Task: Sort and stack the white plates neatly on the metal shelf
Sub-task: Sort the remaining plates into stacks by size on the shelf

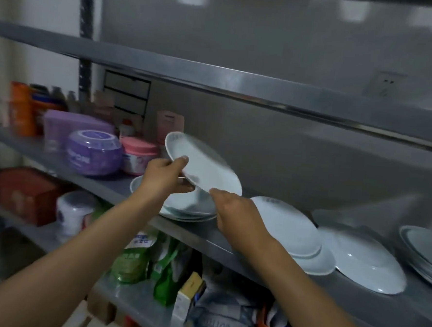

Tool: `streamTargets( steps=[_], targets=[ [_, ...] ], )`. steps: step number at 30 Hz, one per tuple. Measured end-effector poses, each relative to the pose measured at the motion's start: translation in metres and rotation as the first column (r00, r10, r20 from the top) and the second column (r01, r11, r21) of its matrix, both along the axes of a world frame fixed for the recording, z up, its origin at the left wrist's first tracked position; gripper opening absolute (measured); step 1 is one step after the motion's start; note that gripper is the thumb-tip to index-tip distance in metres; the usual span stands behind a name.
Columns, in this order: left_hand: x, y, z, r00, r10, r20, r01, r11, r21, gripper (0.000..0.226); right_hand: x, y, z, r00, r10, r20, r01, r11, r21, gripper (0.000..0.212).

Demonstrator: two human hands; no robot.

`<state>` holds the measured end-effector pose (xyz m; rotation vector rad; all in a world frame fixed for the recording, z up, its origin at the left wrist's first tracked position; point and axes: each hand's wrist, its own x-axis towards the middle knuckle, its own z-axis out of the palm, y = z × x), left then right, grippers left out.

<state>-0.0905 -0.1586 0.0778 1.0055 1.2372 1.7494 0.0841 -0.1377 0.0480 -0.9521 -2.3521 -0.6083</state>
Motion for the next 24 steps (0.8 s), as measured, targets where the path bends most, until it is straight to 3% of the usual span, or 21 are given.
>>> streamTargets(
  steps=[2, 5, 8, 10, 14, 20, 24],
  targets=[
    [-0.026, -0.001, -0.005, 0.998, -0.005, -0.057, 0.002, 0.998, -0.057, 0.039, -0.023, -0.004, 0.006, 1.000, 0.001, 0.027, -0.001, 1.000, 0.019, 0.037],
    [-0.061, -0.003, -0.018, 0.966, 0.084, -0.244, -0.107, 0.991, -0.082, 0.037, -0.048, -0.001, 0.005, 0.998, 0.038, 0.060, -0.037, 0.999, -0.012, 0.032],
    [-0.086, -0.009, -0.024, 0.783, 0.232, -0.577, -0.299, 0.954, -0.023, 0.037, -0.059, 0.000, 0.003, 0.993, 0.050, 0.106, -0.043, 0.997, -0.068, 0.032],
    [-0.096, -0.014, -0.024, 0.679, 0.257, -0.688, -0.347, 0.938, 0.008, 0.037, -0.063, 0.000, 0.001, 0.990, 0.043, 0.136, -0.026, 0.992, -0.121, 0.033],
    [-0.101, -0.019, -0.026, 0.571, 0.215, -0.792, -0.336, 0.942, 0.013, 0.045, -0.069, 0.007, -0.006, 0.983, 0.052, 0.174, -0.028, 0.990, -0.139, 0.032],
    [-0.085, -0.026, -0.033, 0.485, 0.161, -0.859, -0.212, 0.975, 0.063, 0.044, -0.071, -0.001, -0.017, 0.971, 0.110, 0.212, -0.070, 0.980, -0.186, 0.019],
    [-0.073, -0.025, -0.035, 0.402, 0.105, -0.910, -0.138, 0.989, 0.053, 0.048, -0.068, -0.002, -0.020, 0.981, 0.116, 0.156, -0.076, 0.967, -0.242, 0.011]
  ],
)
